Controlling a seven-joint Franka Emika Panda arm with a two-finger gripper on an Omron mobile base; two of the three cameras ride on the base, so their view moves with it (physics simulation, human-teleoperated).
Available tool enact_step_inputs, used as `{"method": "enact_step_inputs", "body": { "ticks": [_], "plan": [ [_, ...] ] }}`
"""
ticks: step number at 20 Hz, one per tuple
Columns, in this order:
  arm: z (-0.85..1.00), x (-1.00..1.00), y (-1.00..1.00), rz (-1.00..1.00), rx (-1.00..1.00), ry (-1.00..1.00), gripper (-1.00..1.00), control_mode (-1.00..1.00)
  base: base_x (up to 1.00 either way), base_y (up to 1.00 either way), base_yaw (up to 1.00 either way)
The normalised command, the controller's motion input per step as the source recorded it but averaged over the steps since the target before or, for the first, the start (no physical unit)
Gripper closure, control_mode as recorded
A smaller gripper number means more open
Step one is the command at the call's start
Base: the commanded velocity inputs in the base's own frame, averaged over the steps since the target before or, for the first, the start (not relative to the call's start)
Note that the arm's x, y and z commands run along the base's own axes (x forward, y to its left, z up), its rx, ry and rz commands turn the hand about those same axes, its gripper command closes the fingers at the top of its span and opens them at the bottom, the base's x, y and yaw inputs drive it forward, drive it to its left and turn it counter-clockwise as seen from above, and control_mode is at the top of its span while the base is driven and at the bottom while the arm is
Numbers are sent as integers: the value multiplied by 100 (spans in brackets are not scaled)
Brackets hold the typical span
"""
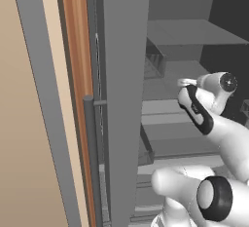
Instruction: Take the cheese, fish, and bell pepper from the fridge and place them on the plate on the dining counter to create an appetizer plate.
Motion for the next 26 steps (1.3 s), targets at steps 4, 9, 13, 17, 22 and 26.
{"method": "enact_step_inputs", "body": {
  "ticks": [4, 9, 13, 17, 22, 26],
  "plan": [
    [80, -100, 12, 11, 0, -1, 100, -100, 0, 0, 0],
    [79, -78, 11, 1, -1, 19, 100, -100, 0, 0, 0],
    [71, -58, 0, -3, -3, 34, 100, -100, 0, 0, 0],
    [38, -56, 3, -1, -5, 25, 100, -100, 0, 0, 0],
    [-29, -70, 16, 0, -6, -1, 100, 100, -20, 4, 0],
    [0, 0, 0, 0, 0, 0, 100, 100, -99, 19, 1]
  ]
}}
